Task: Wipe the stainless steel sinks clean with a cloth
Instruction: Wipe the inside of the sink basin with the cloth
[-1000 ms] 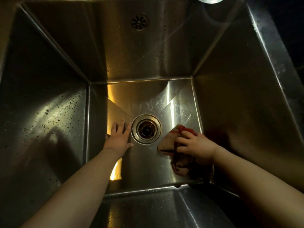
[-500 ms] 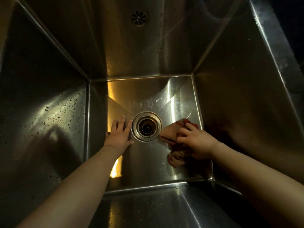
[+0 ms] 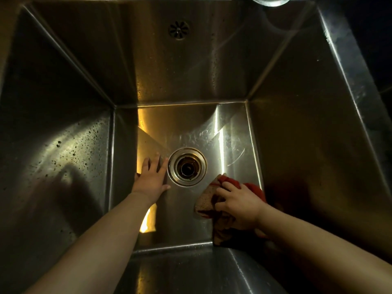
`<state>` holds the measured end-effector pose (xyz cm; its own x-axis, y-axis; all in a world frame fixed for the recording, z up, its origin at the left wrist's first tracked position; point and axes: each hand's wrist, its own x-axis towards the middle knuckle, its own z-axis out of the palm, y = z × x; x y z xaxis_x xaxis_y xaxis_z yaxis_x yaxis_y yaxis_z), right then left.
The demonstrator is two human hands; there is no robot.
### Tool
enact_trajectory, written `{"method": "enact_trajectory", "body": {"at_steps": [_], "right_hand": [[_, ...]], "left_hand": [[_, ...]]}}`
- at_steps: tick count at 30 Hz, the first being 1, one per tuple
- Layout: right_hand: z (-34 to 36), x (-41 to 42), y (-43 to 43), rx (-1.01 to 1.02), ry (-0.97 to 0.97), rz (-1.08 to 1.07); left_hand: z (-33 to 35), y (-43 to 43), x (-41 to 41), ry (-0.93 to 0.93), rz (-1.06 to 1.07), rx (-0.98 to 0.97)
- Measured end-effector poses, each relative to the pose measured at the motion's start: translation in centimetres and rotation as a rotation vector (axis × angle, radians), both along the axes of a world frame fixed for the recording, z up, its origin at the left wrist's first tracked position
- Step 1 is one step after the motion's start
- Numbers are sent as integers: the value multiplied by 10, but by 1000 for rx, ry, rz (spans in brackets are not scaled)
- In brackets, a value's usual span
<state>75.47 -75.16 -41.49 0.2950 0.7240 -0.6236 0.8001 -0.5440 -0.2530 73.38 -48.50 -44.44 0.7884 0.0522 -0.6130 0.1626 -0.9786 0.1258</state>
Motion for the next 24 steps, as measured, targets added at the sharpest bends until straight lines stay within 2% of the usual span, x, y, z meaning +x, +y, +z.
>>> {"method": "enact_trajectory", "body": {"at_steps": [6, 8, 11, 15, 24], "right_hand": [[-2, 6, 4, 222, -10, -331], [-2, 13, 1, 222, 6, -288], [-4, 23, -15, 91, 50, -123], [-6, 25, -22, -20, 44, -7], [-9, 10, -1, 8, 24, -17]], "left_hand": [[-4, 2, 1, -16, -6, 0], [-4, 2, 1, -12, 0, -2], [-4, 2, 1, -5, 6, -2], [-3, 2, 2, -2, 12, -8], [-2, 2, 1, 6, 8, -4]]}}
